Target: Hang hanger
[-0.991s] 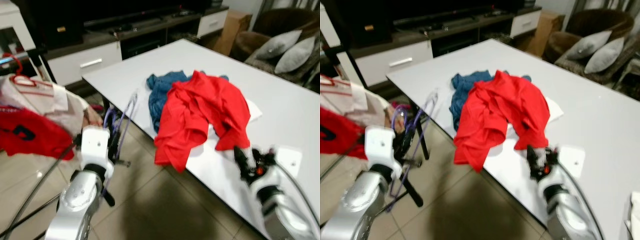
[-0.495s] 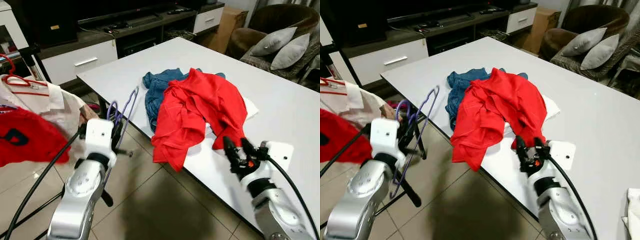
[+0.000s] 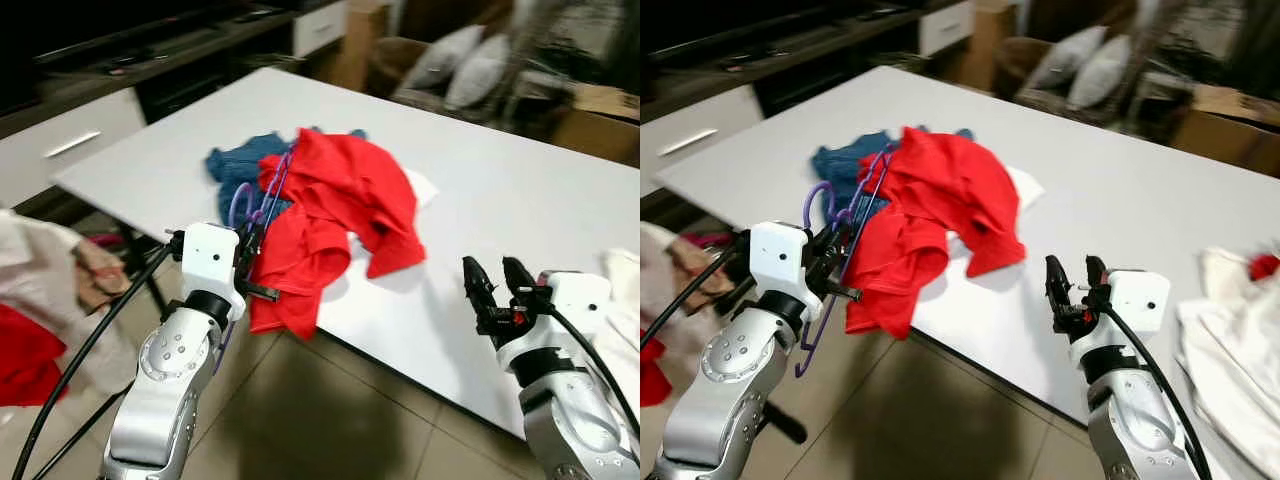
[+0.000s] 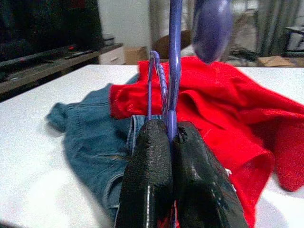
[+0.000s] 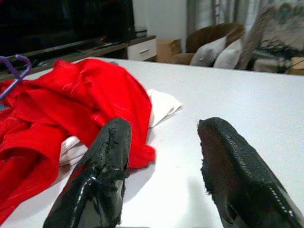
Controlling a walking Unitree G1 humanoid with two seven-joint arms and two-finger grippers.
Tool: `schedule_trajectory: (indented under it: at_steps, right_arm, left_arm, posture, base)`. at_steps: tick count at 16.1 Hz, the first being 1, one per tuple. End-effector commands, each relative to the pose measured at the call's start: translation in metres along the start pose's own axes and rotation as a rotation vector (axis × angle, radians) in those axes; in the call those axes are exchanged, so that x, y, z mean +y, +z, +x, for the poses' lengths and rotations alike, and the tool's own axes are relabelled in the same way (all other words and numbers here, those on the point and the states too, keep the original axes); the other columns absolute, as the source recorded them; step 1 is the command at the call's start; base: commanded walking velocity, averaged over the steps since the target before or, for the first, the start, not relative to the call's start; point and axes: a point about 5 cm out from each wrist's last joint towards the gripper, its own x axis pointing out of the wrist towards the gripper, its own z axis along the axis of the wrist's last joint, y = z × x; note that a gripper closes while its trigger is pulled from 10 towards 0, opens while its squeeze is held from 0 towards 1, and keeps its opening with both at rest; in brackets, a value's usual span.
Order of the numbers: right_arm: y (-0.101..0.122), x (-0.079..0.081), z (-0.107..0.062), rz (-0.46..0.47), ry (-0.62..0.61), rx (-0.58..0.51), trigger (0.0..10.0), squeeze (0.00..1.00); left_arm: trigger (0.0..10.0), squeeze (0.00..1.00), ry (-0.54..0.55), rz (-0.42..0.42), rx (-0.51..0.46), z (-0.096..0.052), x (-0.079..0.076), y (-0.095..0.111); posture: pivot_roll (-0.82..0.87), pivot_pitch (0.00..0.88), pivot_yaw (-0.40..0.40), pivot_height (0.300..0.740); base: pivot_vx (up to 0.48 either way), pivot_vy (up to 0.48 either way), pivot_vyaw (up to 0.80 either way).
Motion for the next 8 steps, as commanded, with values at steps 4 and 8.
schedule_trajectory:
  at_steps: [4, 8]
  right_arm:
    - [0.001, 0.002, 0.004, -0.051, 0.08, 0.022, 10.0, 0.0]
    - [-0.006, 0.008, 0.013, -0.039, 0.132, 0.051, 10.0, 0.0]
  left_arm:
    - [10.0, 0.0, 0.028, 0.005, 0.002, -0.011, 0.003, -0.005]
    - [10.0, 0.0, 0.052, 0.049, 0.006, -0.025, 0.009, -0.003]
  posture:
    - [0.07, 0.0, -0.062, 0.74]
    - [0.11, 0.0, -0.103, 0.74]
  base:
    - [0.0, 0.0, -0.8]
    - [0.0, 0.0, -0.8]
